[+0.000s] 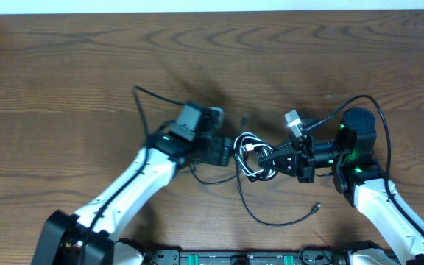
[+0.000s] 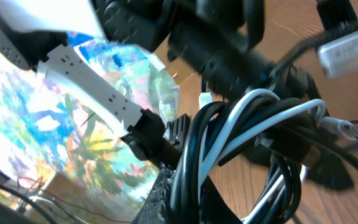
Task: Untangle cables
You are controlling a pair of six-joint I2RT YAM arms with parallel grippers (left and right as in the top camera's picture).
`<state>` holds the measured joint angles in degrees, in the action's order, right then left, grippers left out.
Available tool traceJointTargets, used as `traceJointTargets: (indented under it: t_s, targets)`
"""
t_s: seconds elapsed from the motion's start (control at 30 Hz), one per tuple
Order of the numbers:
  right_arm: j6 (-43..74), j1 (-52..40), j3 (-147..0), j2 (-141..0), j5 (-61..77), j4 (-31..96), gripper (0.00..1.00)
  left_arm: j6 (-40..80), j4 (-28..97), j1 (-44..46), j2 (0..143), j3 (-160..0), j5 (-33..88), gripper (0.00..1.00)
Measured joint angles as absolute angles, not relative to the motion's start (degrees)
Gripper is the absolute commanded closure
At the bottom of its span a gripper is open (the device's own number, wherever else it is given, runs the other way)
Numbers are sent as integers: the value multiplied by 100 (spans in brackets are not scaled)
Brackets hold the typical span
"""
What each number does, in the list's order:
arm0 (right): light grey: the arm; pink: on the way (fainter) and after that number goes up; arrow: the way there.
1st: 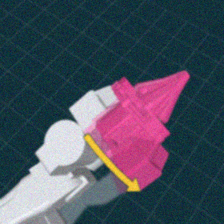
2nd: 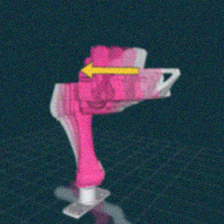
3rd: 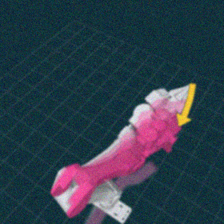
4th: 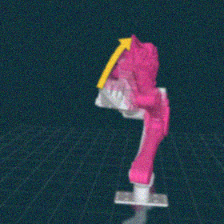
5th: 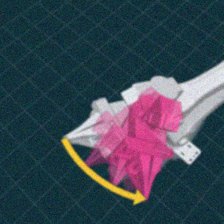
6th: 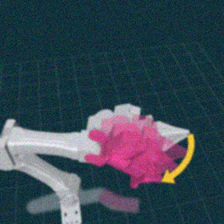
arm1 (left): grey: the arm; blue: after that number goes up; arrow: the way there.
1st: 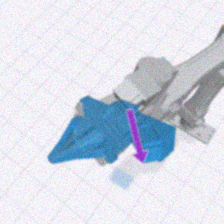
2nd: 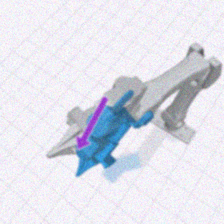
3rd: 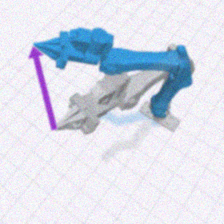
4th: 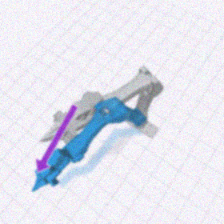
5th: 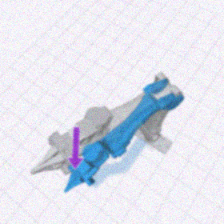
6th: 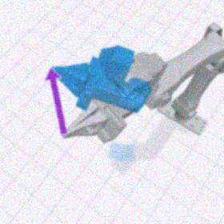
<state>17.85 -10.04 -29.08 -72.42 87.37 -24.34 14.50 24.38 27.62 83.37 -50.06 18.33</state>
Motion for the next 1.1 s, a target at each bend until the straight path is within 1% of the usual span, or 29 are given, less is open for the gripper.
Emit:
traceJointTargets:
  t_s: [0.1, 0.23, 0.33, 0.43, 0.57, 0.67, 0.8, 0.97, 1.1]
  targets:
    - [1435, -1114, -2908, -7242, 8768, -2436, 99, 1457, 2620, 2261, 7992, -5006, 1743, 17]
    - [746, -1382, -2908, -7244, 8646, -2427, 99, 1516, 2731, 1562, 7249, -5006, 1831, 11]
    - [202, -1570, -2908, -7277, 8331, -2401, 99, 1522, 2792, 1271, 6847, -5006, 2058, 11]
    - [-650, -1793, -2908, -7338, 7970, -2418, 99, 1520, 2864, 1022, 6431, -5006, 2366, 11]
    - [-1767, -2112, -2908, -7352, 7736, -2526, 99, 1490, 2943, 919, 6045, -5006, 2805, 10]
    - [-2228, -2355, -2908, -7352, 7717, -2783, 99, 1295, 2950, 915, 5811, -5006, 3216, 10]
    - [-2508, -2554, -2908, -7352, 8014, -3050, 99, 1024, 2956, 915, 5579, -5006, 3632, 10]
    - [-2665, -2563, -2908, -7352, 8300, -2971, 99, 819, 2967, 910, 5374, -5006, 3918, 10]
    - [-2698, -2530, -2908, -7352, 8379, -2967, 99, 622, 2982, 910, 5205, -5006, 4003, 6]
